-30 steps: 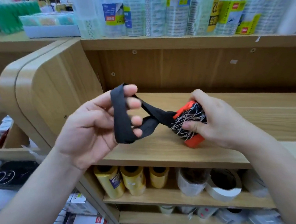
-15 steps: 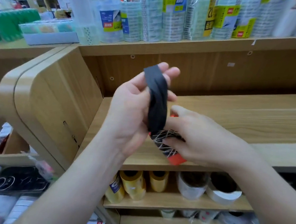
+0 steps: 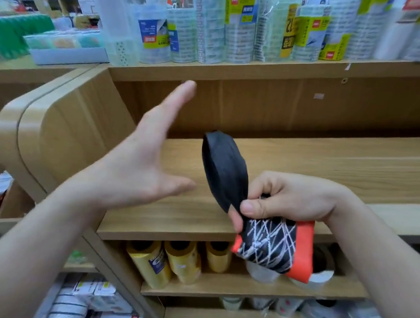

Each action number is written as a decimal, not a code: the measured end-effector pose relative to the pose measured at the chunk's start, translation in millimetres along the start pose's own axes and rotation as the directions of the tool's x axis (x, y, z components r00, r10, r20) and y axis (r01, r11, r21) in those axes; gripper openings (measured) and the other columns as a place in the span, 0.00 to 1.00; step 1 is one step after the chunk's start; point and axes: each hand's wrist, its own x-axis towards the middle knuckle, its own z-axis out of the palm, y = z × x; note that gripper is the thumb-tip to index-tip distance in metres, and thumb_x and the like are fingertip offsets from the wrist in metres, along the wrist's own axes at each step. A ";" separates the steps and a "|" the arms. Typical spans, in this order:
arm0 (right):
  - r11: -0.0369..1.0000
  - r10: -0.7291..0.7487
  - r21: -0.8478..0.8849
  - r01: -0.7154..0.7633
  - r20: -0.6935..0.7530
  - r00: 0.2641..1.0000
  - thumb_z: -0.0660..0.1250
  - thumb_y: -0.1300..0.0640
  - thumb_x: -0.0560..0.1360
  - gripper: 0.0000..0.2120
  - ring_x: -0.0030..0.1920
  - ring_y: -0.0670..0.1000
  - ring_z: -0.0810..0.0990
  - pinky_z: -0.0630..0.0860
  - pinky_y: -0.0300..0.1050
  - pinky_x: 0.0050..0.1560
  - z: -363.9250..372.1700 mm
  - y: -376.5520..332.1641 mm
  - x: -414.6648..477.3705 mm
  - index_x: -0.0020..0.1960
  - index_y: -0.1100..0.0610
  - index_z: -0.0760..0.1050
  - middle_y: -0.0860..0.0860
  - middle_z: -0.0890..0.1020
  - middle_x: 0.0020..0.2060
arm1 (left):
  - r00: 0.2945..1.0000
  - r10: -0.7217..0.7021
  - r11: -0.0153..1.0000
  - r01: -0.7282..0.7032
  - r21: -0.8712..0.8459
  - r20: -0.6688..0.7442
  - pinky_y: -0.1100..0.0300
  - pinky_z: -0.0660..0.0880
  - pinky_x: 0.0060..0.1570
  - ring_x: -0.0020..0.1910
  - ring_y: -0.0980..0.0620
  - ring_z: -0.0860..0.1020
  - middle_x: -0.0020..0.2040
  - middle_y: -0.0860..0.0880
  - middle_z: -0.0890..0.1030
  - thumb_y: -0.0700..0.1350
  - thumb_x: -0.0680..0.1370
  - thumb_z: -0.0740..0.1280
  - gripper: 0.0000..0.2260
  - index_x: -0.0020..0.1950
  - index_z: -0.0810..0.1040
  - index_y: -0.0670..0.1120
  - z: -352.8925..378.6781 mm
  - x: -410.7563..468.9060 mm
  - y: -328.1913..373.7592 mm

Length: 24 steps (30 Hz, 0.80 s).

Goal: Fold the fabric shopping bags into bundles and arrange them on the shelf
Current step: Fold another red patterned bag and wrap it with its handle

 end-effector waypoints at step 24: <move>0.643 -0.012 -0.696 -0.319 -0.425 0.905 0.64 0.46 0.79 0.11 0.38 0.44 0.76 0.73 0.44 0.41 9.7 -18.4 -4.2 0.61 0.39 0.74 0.45 0.79 0.37 | 0.914 -0.337 -0.131 0.190 -0.973 0.224 0.59 0.82 0.42 0.39 0.53 0.80 0.57 0.39 0.80 0.41 0.78 0.59 0.19 0.64 0.75 0.30 40.7 17.9 27.6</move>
